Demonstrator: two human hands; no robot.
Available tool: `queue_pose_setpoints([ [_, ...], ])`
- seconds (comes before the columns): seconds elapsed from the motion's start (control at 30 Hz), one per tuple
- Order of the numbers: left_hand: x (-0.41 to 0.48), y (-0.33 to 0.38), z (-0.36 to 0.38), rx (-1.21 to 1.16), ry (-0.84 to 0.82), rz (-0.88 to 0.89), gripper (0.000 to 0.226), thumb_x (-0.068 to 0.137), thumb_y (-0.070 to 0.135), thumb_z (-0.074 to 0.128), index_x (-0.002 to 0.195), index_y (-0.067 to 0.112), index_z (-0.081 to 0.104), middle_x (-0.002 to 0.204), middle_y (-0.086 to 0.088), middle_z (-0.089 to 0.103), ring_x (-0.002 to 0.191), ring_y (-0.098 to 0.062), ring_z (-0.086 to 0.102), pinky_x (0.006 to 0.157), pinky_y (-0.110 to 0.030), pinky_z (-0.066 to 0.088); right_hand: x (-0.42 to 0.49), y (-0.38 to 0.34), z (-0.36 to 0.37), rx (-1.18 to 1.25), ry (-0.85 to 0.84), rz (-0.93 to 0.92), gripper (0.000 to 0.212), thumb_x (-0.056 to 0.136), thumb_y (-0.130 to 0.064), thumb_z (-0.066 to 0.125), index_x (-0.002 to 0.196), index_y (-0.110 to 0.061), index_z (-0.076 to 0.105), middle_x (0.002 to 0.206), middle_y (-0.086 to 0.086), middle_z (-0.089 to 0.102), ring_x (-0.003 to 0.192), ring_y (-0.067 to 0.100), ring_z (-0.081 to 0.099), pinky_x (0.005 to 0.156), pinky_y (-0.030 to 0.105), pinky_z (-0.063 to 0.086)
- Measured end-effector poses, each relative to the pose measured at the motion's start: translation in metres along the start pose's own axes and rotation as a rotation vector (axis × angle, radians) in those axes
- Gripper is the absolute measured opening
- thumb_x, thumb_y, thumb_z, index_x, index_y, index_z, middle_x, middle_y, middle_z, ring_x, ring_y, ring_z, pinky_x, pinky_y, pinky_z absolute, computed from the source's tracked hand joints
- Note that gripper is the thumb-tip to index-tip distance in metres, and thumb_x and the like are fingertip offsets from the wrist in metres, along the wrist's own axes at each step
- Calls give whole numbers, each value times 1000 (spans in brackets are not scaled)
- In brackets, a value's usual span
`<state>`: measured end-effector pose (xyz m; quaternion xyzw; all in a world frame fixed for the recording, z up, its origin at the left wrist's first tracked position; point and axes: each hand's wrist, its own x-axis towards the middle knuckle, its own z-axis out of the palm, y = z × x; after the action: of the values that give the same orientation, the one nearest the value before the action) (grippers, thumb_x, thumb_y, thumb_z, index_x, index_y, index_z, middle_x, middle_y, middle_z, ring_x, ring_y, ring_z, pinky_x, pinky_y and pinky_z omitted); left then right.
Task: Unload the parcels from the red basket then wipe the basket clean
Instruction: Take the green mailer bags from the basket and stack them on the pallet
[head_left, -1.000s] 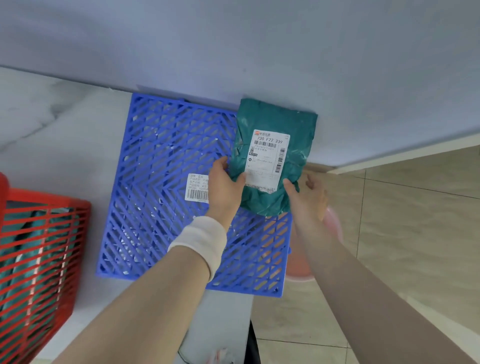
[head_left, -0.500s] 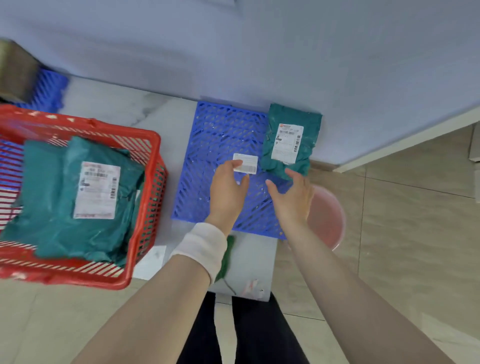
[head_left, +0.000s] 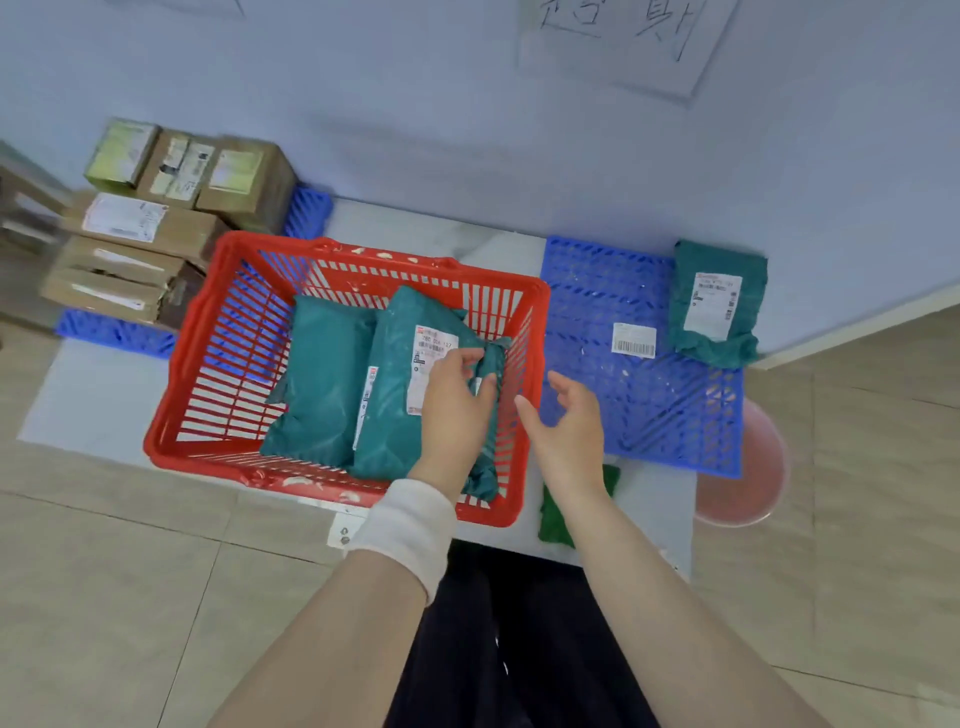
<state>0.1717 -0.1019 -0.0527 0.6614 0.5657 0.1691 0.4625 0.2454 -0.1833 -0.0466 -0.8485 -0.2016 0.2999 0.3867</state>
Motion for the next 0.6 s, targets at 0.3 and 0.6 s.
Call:
queue_pose_setpoints([
  [0.3,45,-86,-45,260,-12,-333,75,82,33,65,140,8,25,144,-14,35,136,-27,27,108,-40,27,20,10,74,-55,-392,219,63,84,-34,65,136,-8,40,138,7,46,129,22,44,105,32,37],
  [0.6,92,-127,-46,135,-266,-400,79,78,31,69,139,6,26,141,-10,44,129,-27,43,102,-34,36,60,23,137,-144,-417,426,54,83,-44,62,123,-8,55,123,7,62,114,25,58,98,37,46],
])
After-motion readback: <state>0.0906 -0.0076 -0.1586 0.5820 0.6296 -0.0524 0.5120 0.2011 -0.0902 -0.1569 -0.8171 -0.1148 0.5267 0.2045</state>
